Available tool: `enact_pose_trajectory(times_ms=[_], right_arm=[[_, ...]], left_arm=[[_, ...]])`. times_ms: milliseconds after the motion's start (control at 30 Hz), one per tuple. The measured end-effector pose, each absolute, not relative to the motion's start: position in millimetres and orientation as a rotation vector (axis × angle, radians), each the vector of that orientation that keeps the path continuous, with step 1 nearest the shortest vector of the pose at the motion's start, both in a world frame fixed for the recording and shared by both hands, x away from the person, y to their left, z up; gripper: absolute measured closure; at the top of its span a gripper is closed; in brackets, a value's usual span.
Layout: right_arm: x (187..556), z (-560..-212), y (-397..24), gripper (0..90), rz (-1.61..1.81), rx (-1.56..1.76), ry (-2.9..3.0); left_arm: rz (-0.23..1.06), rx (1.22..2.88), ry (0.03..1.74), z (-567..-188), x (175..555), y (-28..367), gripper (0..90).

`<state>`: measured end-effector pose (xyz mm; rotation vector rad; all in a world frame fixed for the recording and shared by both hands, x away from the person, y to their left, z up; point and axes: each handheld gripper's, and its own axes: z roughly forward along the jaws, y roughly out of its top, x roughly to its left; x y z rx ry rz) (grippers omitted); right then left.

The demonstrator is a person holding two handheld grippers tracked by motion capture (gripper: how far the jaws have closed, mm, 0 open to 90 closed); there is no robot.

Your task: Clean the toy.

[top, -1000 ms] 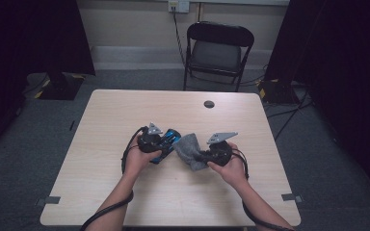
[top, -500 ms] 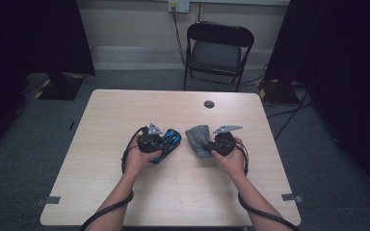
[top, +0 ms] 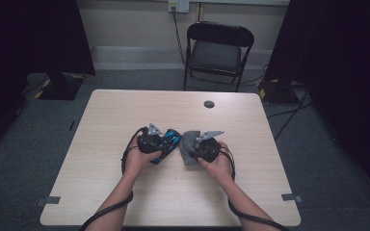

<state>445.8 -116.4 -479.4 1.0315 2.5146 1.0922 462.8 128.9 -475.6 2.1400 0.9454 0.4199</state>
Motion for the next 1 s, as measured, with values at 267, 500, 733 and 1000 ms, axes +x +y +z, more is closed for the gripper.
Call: enact_pose_trajectory(times_ms=[267,500,733,1000], right_arm=[[434,-481,-105,77.6,1.149,0.979,2.56],[424,-484,-100,77.6,1.207,0.944,2.582],[411,-486,-90,77.6,1.264,0.896,2.642],[399,-485,-72,77.5,1.271,0.807,2.705]], left_arm=[[0.42,2.139,0.945,-476,463,129,47.3],[0.42,2.14,0.948,-475,463,129,47.3],[0.42,2.146,0.95,-475,463,128,47.2],[0.421,2.144,0.951,-475,463,128,47.2]])
